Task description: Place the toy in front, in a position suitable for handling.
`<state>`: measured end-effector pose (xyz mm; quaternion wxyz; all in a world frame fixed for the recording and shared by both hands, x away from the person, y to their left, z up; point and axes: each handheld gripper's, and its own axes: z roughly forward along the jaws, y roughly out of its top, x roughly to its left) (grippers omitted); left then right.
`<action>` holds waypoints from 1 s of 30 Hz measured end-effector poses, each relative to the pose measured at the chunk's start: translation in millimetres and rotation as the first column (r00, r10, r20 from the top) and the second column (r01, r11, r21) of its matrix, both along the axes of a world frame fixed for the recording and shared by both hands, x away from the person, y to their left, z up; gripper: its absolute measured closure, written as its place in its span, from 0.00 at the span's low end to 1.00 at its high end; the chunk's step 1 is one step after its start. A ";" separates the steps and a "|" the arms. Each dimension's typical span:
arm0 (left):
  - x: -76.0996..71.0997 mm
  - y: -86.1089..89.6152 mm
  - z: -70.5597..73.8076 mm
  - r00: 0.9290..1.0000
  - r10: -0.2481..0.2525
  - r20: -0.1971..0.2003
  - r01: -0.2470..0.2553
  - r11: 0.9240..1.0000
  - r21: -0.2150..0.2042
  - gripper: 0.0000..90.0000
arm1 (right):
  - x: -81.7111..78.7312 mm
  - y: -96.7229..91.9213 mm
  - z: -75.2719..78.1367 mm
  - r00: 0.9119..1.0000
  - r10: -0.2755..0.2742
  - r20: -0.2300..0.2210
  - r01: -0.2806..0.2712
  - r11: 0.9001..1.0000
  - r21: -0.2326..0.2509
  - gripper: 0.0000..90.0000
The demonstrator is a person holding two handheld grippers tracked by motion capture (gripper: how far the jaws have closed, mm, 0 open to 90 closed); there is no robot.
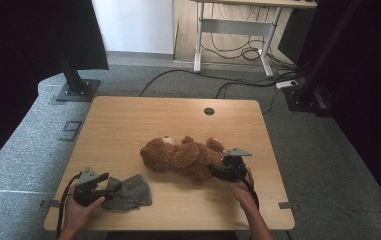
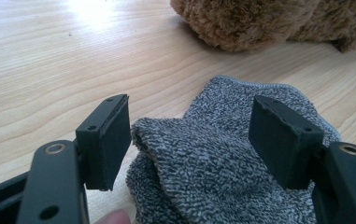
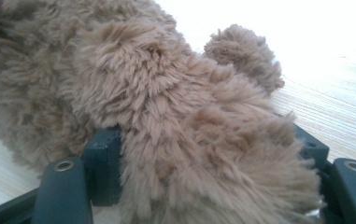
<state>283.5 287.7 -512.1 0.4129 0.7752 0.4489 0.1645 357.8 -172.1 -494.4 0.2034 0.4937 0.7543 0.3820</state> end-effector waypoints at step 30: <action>-2.2 -3.1 6.9 0.999 -0.032 -0.007 0.032 0.999 -0.034 0.28 | -50.3 -14.8 43.2 0.983 0.021 0.181 -0.050 0.986 0.159 0.32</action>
